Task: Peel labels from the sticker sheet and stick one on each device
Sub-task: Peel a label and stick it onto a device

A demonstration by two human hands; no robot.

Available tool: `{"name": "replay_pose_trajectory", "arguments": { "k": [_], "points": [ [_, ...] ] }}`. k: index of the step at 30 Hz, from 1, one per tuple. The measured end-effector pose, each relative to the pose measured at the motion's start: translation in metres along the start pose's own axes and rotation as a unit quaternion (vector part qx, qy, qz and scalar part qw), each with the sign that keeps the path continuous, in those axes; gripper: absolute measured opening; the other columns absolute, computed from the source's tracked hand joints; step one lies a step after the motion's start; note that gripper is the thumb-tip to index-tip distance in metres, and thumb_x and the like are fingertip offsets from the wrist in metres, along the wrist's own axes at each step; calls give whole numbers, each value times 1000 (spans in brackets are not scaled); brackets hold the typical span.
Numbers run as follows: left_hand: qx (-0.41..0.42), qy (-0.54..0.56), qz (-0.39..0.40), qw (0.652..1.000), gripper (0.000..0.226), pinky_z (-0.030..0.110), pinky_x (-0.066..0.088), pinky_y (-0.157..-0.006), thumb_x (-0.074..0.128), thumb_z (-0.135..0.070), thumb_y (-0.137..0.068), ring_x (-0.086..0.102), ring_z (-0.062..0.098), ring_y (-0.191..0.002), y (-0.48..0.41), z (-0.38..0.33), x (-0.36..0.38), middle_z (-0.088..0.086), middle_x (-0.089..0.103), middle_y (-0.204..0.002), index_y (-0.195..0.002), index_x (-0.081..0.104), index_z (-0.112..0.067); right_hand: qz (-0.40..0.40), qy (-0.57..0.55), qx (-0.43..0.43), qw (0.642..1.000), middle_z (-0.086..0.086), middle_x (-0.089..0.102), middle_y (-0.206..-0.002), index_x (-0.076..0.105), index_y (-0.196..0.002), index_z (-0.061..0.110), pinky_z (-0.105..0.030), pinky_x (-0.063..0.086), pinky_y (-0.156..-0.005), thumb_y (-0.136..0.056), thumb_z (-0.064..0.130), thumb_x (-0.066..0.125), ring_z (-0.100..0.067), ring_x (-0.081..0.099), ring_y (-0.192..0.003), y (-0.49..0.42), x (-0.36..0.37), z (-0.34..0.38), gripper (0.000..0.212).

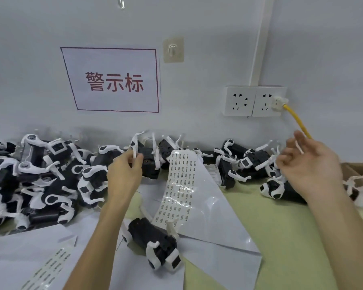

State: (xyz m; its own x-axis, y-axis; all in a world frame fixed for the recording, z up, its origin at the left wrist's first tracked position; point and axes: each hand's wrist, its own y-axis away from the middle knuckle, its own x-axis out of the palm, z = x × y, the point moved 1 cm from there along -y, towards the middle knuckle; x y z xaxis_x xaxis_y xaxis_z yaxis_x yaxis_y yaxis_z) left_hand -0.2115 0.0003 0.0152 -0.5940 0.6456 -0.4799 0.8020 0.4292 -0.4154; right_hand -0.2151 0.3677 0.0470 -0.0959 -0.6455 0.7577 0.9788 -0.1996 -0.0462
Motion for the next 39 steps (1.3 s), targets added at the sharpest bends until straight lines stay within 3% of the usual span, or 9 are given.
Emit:
{"name": "replay_pose_trajectory", "arguments": {
  "k": [4, 8, 10, 13, 20, 24, 31, 35, 39],
  "points": [
    [51, 16, -71, 996, 36, 40, 45, -70, 56, -38, -103, 58, 27, -77, 1, -20, -16, 1, 65, -82, -81, 64, -11, 33, 28, 34, 998, 2, 62, -75, 68, -94, 17, -21, 43, -53, -99, 21, 45, -13, 52, -57, 7, 20, -14, 24],
    [99, -13, -164, 981, 31, 26, 31, -77, 57, -42, -102, 49, 12, -80, 7, -48, -34, -4, 57, -101, -100, 71, -14, 65, 71, 47, 994, 2, 63, -76, 67, -94, 17, -23, 42, -57, -100, 22, 45, -14, 51, -59, 16, 35, -22, 24],
    [116, 40, -175, 977, 29, 23, 37, -73, 56, -42, -102, 56, 7, -70, 12, -58, -40, -4, 58, -105, -99, 69, -17, 88, 96, 54, 990, 1, 63, -75, 67, -94, 16, -23, 43, -57, -100, 22, 44, -13, 52, -59, 20, 42, -26, 25],
    [56, 241, -95, 964, 24, 30, 60, -73, 55, -33, -105, 74, 13, -75, 24, -70, -40, 6, 68, -108, -95, 65, -13, 134, 147, 73, 977, -1, 65, -75, 67, -95, 14, -23, 46, -57, -100, 22, 43, -13, 56, -61, 28, 54, -33, 25],
    [-114, 493, 148, 850, 20, 28, 62, -79, 58, -21, -102, 77, 28, -96, 61, -86, -2, 8, 78, -107, -111, 67, -6, 252, 255, 187, 915, -9, 74, -116, 64, -124, 16, -33, 51, -79, -101, 44, 40, -21, 72, -95, 47, 73, -67, 43],
    [-108, 489, 206, 841, 12, 30, 61, -80, 58, -16, -104, 77, 27, -92, 81, -86, 19, 6, 78, -96, -98, 67, -10, 261, 274, 174, 909, -2, 73, -118, 65, -133, 20, -38, 44, -96, -106, 49, 33, -17, 65, -101, 57, 81, -86, 51],
    [-146, 435, 189, 868, 34, 34, 56, -84, 69, -20, -90, 70, 19, -111, 66, -80, 7, 1, 75, -118, -124, 67, -22, 185, 229, 65, 954, -13, 72, -106, 65, -113, 7, -26, 56, -73, -93, 34, 59, -19, 70, -91, 53, 83, -66, 34],
    [-91, 406, 257, 873, 42, 39, 51, -100, 54, -52, -93, 65, 12, -120, 62, -82, 0, -10, 72, -126, -125, 70, -29, 246, 305, 2, 920, 3, 72, -87, 69, -103, 18, -17, 52, -61, -84, 34, 71, -9, 67, -74, 56, 84, -51, 25],
    [-14, 386, 342, 857, 54, 44, 46, -107, 43, -64, -92, 61, 7, -126, 70, -95, -1, -14, 68, -133, -132, 65, -36, 313, 355, -48, 880, -5, 74, -102, 70, -115, 23, -18, 53, -75, -92, 35, 61, -13, 70, -93, 70, 94, -50, 28]
  ]
}}
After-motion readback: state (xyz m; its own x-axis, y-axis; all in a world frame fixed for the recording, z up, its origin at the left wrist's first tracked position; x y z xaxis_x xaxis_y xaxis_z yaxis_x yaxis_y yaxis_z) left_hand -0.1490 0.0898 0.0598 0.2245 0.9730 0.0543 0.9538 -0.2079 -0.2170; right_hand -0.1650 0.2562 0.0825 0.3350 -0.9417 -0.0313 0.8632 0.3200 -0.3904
